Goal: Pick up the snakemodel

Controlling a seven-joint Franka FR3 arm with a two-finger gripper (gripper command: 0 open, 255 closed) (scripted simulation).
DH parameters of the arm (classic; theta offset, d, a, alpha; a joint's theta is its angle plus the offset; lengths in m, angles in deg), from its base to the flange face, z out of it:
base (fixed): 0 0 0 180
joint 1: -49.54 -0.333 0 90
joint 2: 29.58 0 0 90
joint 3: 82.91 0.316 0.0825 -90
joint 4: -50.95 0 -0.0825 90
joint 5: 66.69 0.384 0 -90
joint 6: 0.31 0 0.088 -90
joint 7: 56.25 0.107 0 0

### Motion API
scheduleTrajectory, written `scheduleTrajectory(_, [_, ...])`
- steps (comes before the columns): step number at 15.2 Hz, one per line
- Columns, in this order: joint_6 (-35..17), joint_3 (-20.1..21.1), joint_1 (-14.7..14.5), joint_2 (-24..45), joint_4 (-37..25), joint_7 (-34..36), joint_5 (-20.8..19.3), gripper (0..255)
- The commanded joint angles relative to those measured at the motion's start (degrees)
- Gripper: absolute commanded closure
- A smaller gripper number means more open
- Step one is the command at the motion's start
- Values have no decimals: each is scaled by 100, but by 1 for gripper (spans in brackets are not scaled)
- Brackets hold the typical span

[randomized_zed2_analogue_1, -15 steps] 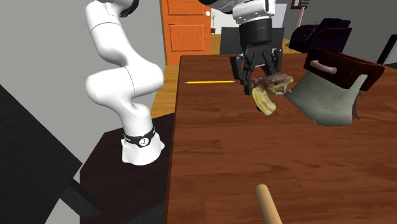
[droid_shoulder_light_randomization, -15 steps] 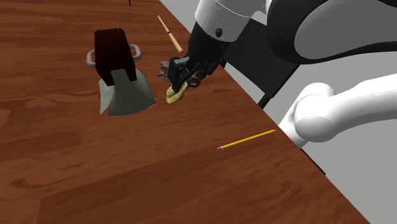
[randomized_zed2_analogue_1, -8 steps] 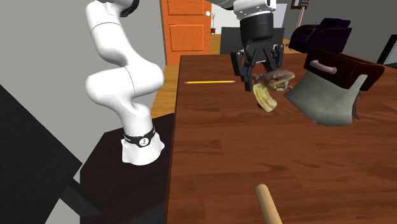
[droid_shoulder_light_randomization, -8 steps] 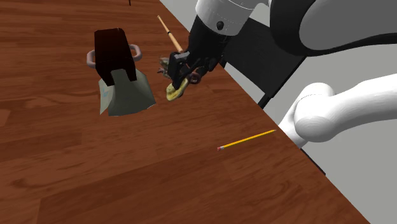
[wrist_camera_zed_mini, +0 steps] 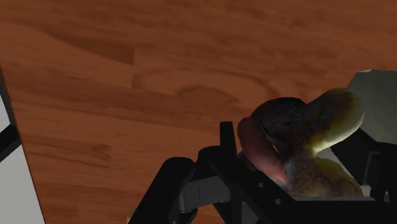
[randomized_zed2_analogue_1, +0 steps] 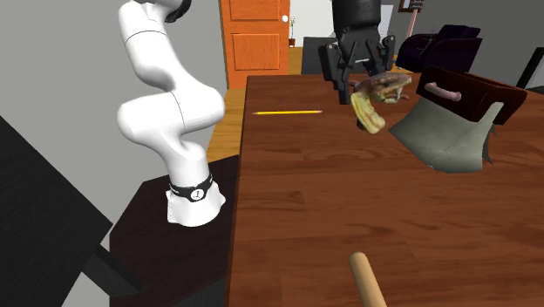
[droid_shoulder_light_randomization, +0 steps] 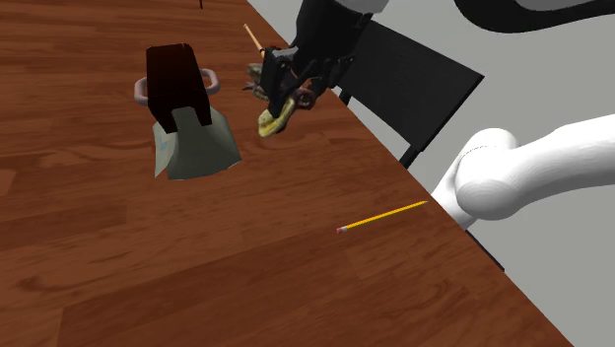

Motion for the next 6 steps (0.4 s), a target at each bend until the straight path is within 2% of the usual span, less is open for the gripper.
scheduleTrajectory(1, [158, -47, 18, 9, -165, -14, -32, 255])
scheduleTrajectory(6, [381, -98, 50, 47, -426, -22, -80, 255])
